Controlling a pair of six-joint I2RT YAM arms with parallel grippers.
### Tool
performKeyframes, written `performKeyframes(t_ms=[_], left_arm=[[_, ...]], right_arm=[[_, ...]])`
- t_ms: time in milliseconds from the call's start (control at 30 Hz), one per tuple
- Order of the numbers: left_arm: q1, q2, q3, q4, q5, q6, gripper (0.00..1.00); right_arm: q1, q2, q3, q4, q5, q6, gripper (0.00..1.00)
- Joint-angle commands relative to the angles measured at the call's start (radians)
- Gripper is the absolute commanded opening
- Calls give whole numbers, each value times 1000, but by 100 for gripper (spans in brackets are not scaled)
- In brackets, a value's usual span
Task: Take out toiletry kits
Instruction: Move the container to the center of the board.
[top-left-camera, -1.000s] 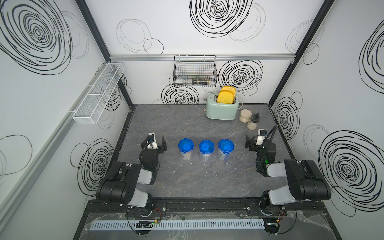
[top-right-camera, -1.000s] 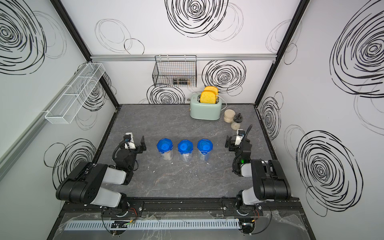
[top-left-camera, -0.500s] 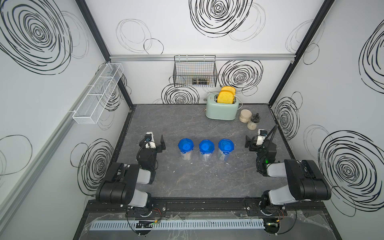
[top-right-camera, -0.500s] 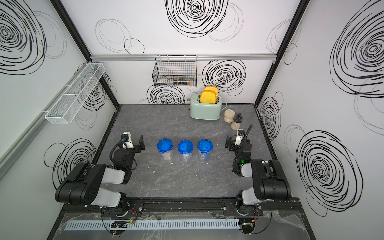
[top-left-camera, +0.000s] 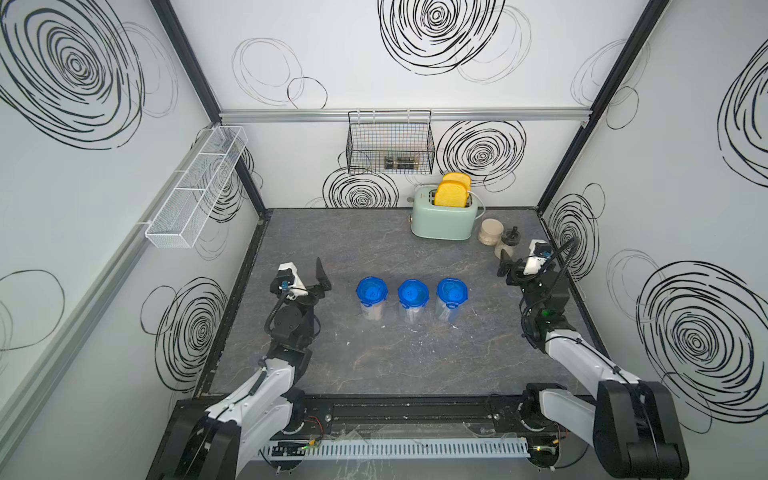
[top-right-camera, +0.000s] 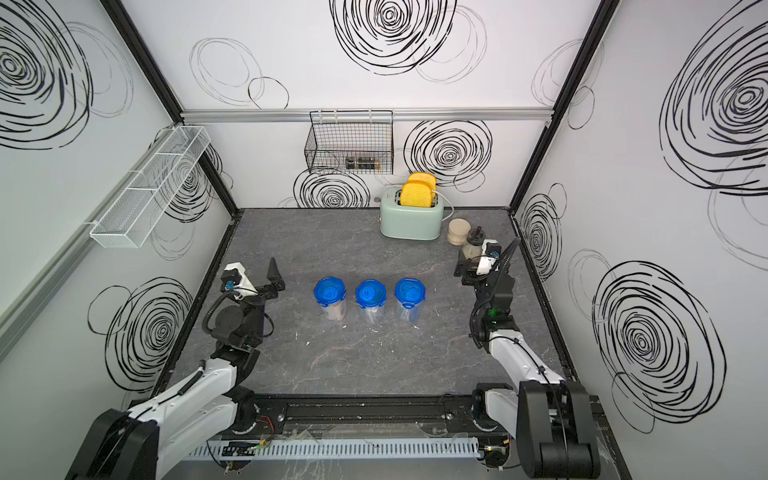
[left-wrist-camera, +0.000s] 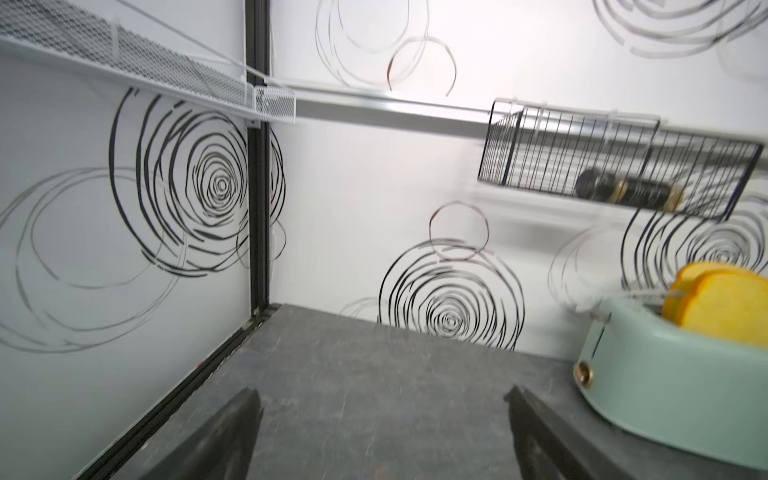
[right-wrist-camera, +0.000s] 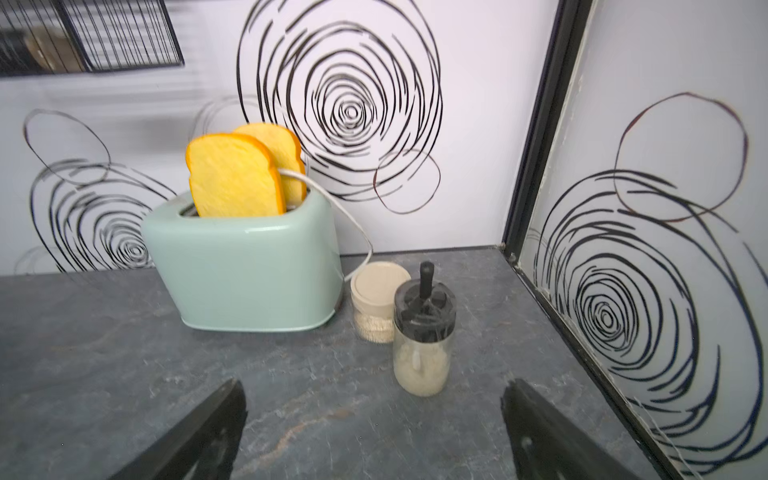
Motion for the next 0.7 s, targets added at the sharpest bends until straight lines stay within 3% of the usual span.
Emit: performKeyframes(t_ms=[0,200,300,367,433,567,667], left_arm=[[-12,-79,168,-294,73,-122,96],[38,-205,375,-716,281,-288,96],[127,-275,414,-886,395,-400,96],[192,-313,431,-986,546,-398,96],[230,-325,454,-1124,626,-369,96],[234,-324,475,-1333,645,-286,96],[209,-351,452,-1326,638,-285,96]], right_arm=[[-20,-69,75,-152,-56,127,98],[-108,-147,111,-301,-120,487,98],[-173,-182,165,-398,-268,504,98],[-186,-212,216,-479,-355,487,98],[-171,-242,243,-521,-423,448,98],[-40,-276,308,-629,-423,429,98],[83,-213,454,-805,-391,356,100]])
